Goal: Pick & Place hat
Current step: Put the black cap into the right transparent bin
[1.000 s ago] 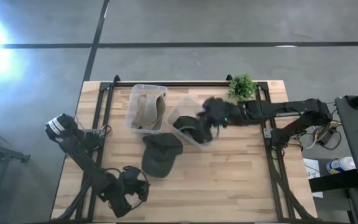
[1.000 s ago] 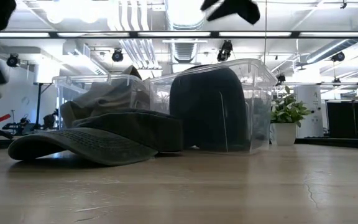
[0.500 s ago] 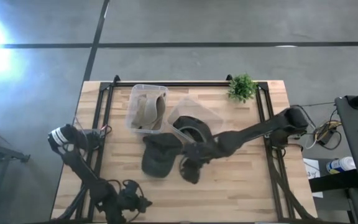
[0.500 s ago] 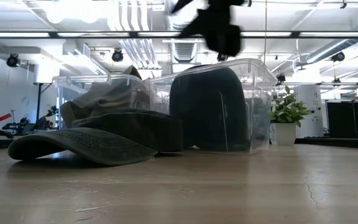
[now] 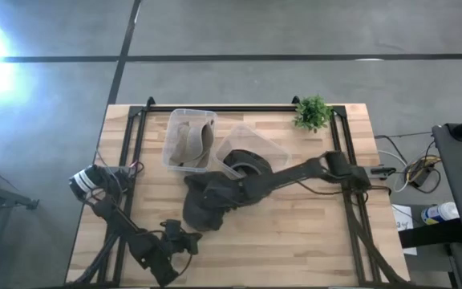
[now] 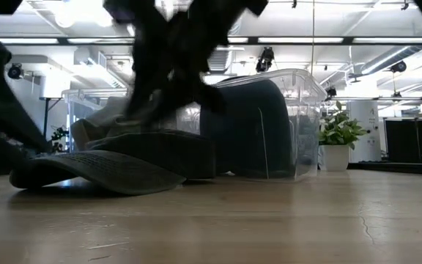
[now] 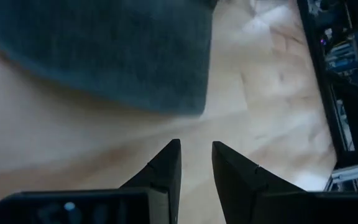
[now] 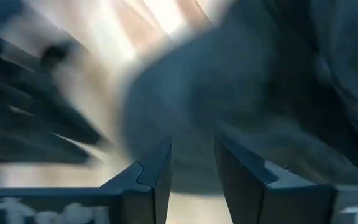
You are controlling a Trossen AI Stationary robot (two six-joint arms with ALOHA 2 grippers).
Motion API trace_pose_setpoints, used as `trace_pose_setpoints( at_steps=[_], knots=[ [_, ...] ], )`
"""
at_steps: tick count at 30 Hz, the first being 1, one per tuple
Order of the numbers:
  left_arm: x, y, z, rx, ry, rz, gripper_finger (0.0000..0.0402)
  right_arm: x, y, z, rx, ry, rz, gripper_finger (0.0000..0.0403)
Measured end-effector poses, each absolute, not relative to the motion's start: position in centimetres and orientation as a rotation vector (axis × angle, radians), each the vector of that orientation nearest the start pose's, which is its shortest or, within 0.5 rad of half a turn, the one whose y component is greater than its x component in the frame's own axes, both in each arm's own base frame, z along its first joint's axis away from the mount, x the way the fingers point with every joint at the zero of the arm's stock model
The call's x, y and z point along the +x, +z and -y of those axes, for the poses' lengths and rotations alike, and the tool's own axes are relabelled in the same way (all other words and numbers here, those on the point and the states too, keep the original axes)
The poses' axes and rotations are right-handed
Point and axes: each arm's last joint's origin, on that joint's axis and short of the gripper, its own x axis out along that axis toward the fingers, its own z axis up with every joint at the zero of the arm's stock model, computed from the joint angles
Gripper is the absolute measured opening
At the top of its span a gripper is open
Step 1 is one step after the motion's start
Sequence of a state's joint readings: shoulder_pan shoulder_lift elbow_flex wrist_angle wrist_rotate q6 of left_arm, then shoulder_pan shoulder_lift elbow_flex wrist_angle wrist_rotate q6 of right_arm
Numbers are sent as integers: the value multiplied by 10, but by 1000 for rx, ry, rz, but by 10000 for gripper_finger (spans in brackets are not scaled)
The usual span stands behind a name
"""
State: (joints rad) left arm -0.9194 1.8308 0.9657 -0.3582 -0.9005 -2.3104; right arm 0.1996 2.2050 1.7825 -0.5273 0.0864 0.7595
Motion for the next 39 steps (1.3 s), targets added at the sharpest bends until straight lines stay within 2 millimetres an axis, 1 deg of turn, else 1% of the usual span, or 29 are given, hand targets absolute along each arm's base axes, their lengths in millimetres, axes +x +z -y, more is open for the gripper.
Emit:
trace_pose_setpoints(
  at_steps=[1,3,7,9,11,13,18,21,24,26,28,30,32,34,35,39],
  knots=[
    [213,132,240,-1235,703,-322,84,473,184,-88,555,-277,-978,116],
    [212,136,238,-1225,707,-320,84,475,174,-79,532,-302,-1042,116],
    [209,140,234,-1197,720,-334,84,483,160,-67,565,-278,-1102,116],
    [208,143,232,-1183,722,-338,84,485,152,-67,621,-243,-1135,116],
    [206,146,229,-1160,732,-344,84,484,148,-70,688,-213,-1161,116],
    [203,149,227,-1140,741,-350,84,481,147,-78,738,-179,-1193,116],
    [198,154,221,-1074,764,-383,84,472,158,-103,833,-79,-1265,116],
    [197,156,219,-1039,766,-394,84,466,167,-109,894,-67,-1311,116],
    [194,159,220,-1056,757,-431,84,463,181,-109,921,-72,-1287,116],
    [190,164,226,-1090,728,-479,84,462,194,-110,937,-59,-1256,116],
    [185,168,237,-1136,666,-498,84,461,211,-110,928,-36,-1196,116],
    [181,171,249,-1191,596,-506,84,457,229,-109,870,-40,-1119,116],
    [180,171,260,-1249,525,-510,84,452,240,-105,784,-117,-1058,116],
    [183,167,270,-1279,475,-509,84,448,238,-101,711,-182,-1053,116],
    [185,164,273,-1283,459,-507,84,448,233,-100,694,-196,-1070,116],
    [200,149,279,-1300,435,-470,84,452,200,-102,682,-209,-1147,116]
  ],
)
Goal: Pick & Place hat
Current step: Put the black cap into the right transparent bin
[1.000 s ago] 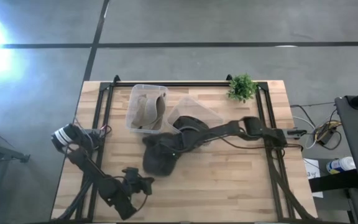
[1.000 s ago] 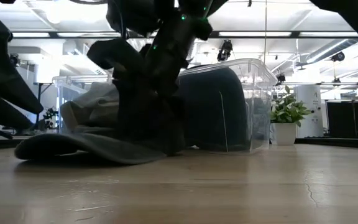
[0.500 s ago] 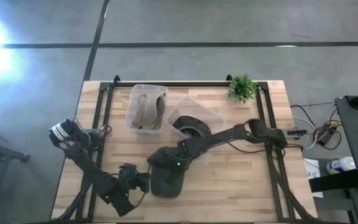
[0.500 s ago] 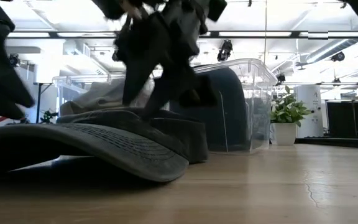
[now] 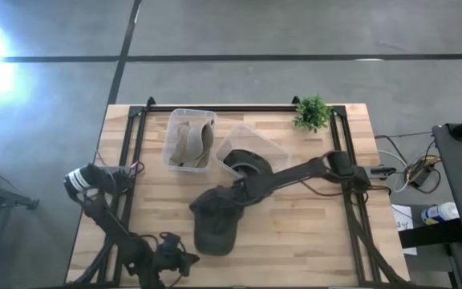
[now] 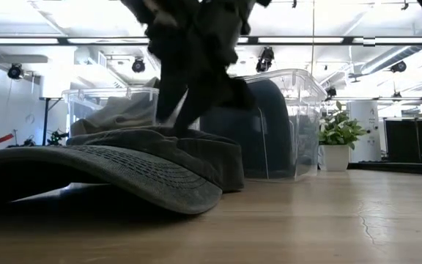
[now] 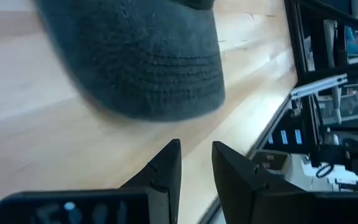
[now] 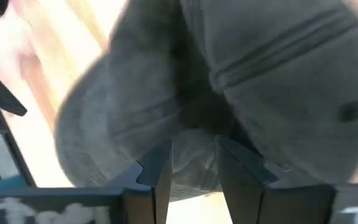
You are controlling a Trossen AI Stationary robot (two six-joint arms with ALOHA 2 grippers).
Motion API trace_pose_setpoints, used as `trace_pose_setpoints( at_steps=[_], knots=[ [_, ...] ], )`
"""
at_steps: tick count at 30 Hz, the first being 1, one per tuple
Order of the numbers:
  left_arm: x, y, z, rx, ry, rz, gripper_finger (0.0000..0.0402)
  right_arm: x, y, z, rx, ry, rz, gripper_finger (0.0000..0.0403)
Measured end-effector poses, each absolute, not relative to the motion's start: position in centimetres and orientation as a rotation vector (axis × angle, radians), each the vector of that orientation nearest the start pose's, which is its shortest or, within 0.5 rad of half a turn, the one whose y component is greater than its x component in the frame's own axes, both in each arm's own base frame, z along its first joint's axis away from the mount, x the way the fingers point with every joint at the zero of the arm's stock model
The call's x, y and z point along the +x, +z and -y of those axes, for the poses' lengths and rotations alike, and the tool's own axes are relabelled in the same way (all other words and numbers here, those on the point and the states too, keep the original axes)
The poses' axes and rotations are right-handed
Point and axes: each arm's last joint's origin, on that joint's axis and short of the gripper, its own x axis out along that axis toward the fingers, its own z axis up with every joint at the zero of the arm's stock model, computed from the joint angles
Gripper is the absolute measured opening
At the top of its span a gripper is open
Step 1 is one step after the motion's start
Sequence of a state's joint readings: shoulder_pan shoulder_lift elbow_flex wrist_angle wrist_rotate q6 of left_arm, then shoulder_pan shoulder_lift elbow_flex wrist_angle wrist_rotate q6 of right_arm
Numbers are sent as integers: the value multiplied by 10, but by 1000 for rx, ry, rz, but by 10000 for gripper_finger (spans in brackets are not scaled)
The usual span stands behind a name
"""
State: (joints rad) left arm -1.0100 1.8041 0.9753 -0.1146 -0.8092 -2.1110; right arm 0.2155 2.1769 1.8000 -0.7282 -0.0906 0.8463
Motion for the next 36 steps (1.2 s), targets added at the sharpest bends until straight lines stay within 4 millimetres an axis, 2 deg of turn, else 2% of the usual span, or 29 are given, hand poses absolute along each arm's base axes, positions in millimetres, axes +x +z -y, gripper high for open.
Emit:
trace_pose_setpoints(
  at_steps=[4,6,9,13,17,24,28,30,33,36],
  knots=[
    [213,136,283,-1347,413,-452,84,458,173,-104,677,-244,-1183,116],
    [218,130,285,-1359,403,-452,84,457,158,-102,670,-282,-1236,116],
    [223,122,285,-1345,411,-468,84,451,146,-102,666,-313,-1339,116],
    [226,113,276,-1342,513,-468,84,443,140,-114,771,-228,-1463,116],
    [223,114,261,-1335,604,-399,84,440,141,-136,846,-169,-1480,116],
    [226,111,236,-1192,664,-364,84,450,157,-168,968,71,-1371,116],
    [228,114,226,-1171,683,-278,84,451,163,-170,998,81,-1346,116],
    [227,120,219,-1148,694,-231,84,448,165,-168,986,32,-1355,116],
    [223,138,212,-1158,679,-228,84,440,160,-162,928,-100,-1401,116],
    [216,158,211,-1155,631,-298,84,432,150,-158,893,-221,-1425,116]
  ],
)
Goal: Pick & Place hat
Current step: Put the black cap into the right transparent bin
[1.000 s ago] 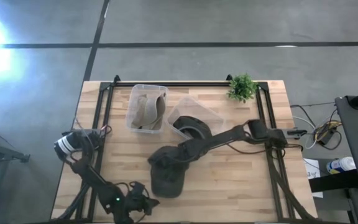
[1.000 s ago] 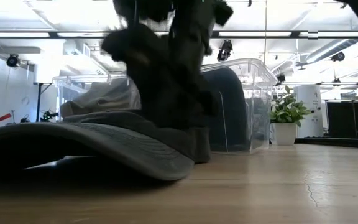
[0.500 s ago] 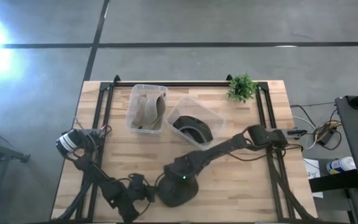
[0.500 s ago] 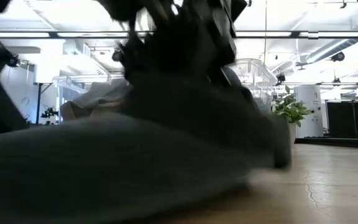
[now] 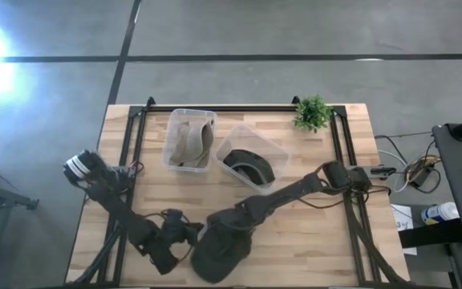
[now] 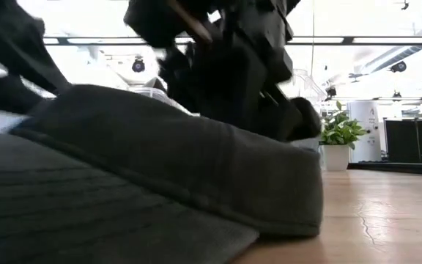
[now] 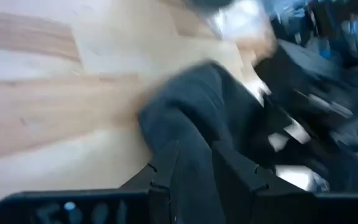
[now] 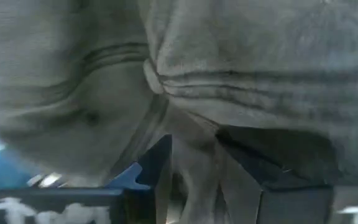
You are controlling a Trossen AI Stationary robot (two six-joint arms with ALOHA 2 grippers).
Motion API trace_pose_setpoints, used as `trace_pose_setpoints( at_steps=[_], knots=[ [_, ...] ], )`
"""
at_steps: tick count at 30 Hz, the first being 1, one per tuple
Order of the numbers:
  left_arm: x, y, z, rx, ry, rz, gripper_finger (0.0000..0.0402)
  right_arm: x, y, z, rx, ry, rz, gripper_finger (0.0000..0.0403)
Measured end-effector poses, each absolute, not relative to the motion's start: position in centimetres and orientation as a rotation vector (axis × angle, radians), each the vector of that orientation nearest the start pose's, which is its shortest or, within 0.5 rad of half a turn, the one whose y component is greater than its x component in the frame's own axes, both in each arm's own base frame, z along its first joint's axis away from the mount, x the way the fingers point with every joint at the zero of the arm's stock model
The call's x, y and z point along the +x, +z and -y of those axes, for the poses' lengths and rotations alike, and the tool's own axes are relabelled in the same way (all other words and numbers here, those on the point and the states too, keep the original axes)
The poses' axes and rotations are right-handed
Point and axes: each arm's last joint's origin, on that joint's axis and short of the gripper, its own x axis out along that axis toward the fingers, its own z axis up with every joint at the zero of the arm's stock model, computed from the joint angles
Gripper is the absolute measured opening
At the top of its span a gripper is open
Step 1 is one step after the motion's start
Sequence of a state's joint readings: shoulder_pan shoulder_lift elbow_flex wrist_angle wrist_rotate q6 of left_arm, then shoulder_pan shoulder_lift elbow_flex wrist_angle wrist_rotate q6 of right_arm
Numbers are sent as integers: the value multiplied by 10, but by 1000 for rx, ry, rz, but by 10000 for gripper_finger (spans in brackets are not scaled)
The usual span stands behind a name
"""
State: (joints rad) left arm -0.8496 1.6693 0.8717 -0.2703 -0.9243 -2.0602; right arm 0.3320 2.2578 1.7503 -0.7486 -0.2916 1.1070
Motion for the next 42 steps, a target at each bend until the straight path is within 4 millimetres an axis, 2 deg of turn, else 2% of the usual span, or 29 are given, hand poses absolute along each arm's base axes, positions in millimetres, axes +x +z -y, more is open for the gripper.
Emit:
trace_pose_setpoints(
  at_steps=[3,6,8,10,14,18,21,25,34,42],
  knots=[
    [212,179,216,-1200,535,-430,84,428,143,-158,887,-291,-1416,116],
    [210,193,233,-1343,414,-596,84,426,146,-159,865,-321,-1390,116],
    [209,204,248,-1414,328,-617,84,426,148,-157,867,-353,-1367,116],
    [206,207,257,-1458,325,-622,84,426,147,-150,894,-408,-1339,116],
    [198,183,267,-1522,460,-652,86,429,141,-145,955,-439,-1285,110],
    [203,172,284,-1617,392,-646,96,427,138,-148,969,-407,-1302,97],
    [210,162,288,-1631,388,-635,112,427,137,-148,968,-377,-1326,89],
    [214,161,296,-1658,365,-668,137,426,137,-148,955,-366,-1328,83],
    [216,140,291,-1571,451,-675,175,428,138,-149,982,-358,-1326,83],
    [230,129,279,-1532,520,-493,176,429,138,-151,1011,-303,-1347,75]
  ],
)
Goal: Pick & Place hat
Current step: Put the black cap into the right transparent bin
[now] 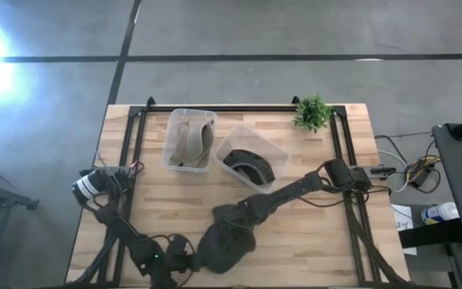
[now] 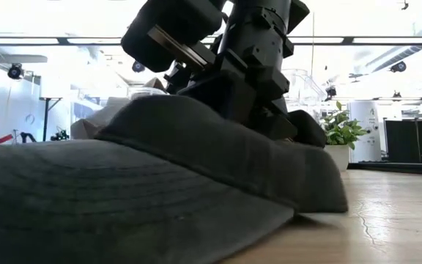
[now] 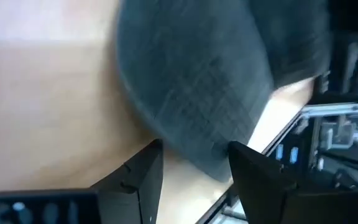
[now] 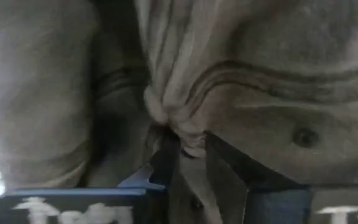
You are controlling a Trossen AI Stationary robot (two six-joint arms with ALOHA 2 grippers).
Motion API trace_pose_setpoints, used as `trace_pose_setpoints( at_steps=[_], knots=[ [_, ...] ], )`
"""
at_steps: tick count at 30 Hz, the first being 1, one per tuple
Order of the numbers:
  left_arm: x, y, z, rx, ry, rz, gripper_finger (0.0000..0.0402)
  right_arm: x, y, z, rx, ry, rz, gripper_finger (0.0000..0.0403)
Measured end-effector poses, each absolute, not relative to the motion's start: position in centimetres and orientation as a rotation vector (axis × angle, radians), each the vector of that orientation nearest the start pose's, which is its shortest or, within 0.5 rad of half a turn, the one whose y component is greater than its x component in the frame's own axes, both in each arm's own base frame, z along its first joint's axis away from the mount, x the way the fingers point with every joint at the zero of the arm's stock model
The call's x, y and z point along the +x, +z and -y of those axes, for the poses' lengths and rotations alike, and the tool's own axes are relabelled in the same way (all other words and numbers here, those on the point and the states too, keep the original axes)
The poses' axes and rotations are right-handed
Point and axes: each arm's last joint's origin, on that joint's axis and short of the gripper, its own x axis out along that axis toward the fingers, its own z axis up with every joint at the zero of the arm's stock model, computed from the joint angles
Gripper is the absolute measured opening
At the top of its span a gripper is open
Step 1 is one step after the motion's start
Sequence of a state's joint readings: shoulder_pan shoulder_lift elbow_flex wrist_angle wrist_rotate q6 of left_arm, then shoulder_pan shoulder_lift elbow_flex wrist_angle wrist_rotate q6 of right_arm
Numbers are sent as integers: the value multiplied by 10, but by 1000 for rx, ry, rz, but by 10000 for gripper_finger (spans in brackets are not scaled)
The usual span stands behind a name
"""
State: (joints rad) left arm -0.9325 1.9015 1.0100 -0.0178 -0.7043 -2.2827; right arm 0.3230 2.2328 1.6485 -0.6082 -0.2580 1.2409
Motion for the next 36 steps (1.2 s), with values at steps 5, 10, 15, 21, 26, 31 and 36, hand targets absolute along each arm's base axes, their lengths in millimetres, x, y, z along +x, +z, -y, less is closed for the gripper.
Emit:
trace_pose_setpoints(
  at_steps=[5,10,15,21,26,31,36],
  knots=[
    [233,132,273,-1482,536,-284,172,428,137,-155,1005,-280,-1357,68],
    [239,135,267,-1466,547,-193,170,430,138,-155,1011,-264,-1340,72],
    [248,136,259,-1442,564,-155,170,431,138,-155,1011,-253,-1332,71],
    [249,146,256,-1398,545,-213,118,426,159,-152,963,-212,-1317,74],
    [249,156,249,-1357,559,-200,17,416,180,-147,867,-196,-1314,77],
    [250,174,242,-1308,534,-207,7,396,227,-138,796,-197,-1266,74],
    [244,204,236,-1329,494,-138,6,353,301,-126,714,-295,-1066,74]
  ],
)
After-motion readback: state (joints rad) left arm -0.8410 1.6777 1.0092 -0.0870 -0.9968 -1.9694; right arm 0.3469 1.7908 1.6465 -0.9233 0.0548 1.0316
